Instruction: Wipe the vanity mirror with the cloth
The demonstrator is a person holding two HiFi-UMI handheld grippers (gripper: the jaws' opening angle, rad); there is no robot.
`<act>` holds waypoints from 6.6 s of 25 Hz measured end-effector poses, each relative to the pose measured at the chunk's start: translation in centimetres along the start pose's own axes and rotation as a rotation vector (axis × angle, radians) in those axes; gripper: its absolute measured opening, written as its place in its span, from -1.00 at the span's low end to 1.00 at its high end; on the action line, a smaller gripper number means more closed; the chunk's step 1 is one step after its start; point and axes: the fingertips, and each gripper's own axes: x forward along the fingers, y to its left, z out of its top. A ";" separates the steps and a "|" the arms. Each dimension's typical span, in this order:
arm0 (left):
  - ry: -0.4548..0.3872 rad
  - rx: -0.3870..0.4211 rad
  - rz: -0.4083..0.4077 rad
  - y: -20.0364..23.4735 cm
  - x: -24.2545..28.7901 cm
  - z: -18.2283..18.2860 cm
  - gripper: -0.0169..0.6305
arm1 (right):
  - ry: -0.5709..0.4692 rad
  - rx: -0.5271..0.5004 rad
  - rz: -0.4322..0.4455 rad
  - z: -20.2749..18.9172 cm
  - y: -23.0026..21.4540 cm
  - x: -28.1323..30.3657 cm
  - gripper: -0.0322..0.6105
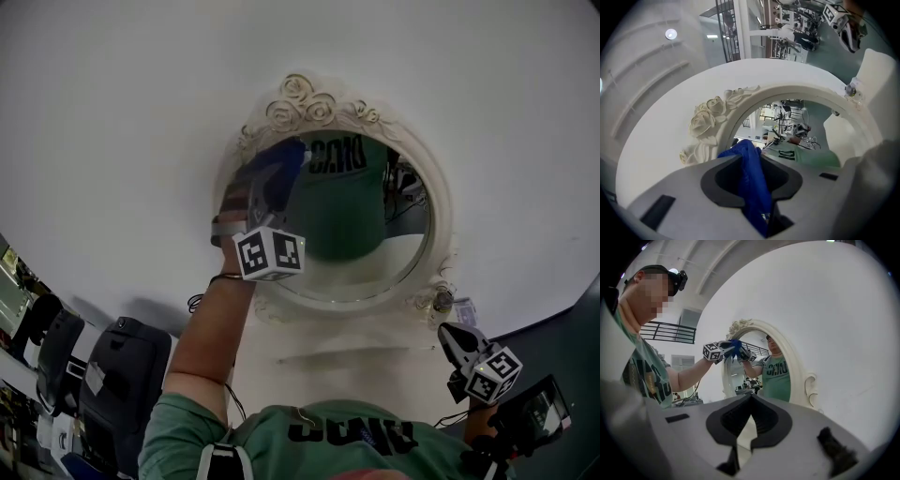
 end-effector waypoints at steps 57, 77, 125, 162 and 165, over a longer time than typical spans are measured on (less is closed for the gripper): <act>-0.215 0.473 -0.128 -11.3 4.2 10.2 -0.83 | 0.021 0.019 -0.095 -3.0 2.4 1.6 -0.86; -0.277 0.397 -0.266 -13.6 0.4 11.6 -0.89 | 0.012 0.025 -0.153 -2.9 1.3 -2.7 -0.86; -0.240 0.330 -0.531 -20.4 4.6 19.3 -0.90 | 0.017 -0.008 -0.221 -3.3 2.6 -7.7 -0.86; -0.005 0.340 -0.599 -18.2 -1.0 -1.3 -0.90 | 0.071 -0.096 -0.129 -2.4 6.5 -2.0 -0.86; -0.050 0.331 -0.582 -18.9 0.1 2.7 -0.90 | 0.064 -0.099 -0.150 -1.8 5.3 -4.2 -0.86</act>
